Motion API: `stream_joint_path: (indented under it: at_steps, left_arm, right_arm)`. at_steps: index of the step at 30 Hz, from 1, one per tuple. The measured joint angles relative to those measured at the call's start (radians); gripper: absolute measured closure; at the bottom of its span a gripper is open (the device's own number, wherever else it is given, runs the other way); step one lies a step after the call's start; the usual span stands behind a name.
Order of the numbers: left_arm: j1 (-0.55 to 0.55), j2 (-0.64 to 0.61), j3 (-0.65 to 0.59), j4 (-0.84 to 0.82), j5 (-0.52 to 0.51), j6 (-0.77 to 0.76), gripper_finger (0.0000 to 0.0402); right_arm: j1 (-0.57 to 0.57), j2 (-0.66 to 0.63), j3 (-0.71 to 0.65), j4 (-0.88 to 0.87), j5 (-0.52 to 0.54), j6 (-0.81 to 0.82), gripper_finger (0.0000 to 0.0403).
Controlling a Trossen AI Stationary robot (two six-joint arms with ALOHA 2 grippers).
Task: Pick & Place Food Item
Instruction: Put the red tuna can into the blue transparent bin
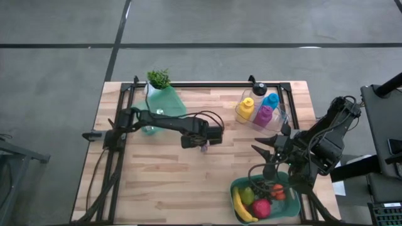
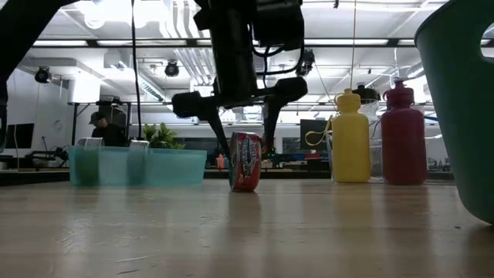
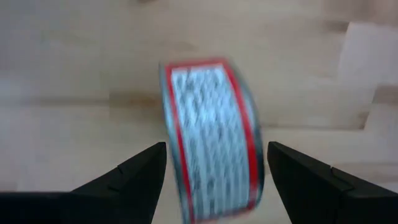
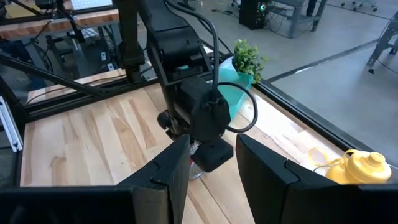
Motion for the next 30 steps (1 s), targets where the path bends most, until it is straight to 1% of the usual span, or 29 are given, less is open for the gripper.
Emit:
stream_joint_path:
  at_steps: [3, 20, 24, 30]
  left_arm:
    - [0.009, 0.007, 0.0, 0.006, -0.031, 0.031, 0.012]
    - [0.013, 0.022, -0.002, -0.029, -0.027, 0.054, 0.0123]
    - [0.013, 0.022, -0.022, -0.024, -0.018, 0.054, 0.0147]
    - [0.013, 0.022, -0.056, 0.005, 0.038, 0.05, 0.0213]
  right_arm:
    - [0.0, 0.0, 0.0, 0.0, 0.0, 0.0, 0.0278]
    - [0.0, 0.0, 0.0, 0.0, 0.0, 0.0, 0.0278]
    - [0.0, 0.0, 0.0, 0.0, 0.0, 0.0, 0.0278]
    - [0.0, 0.0, 0.0, 0.0, 0.0, 0.0, 0.0278]
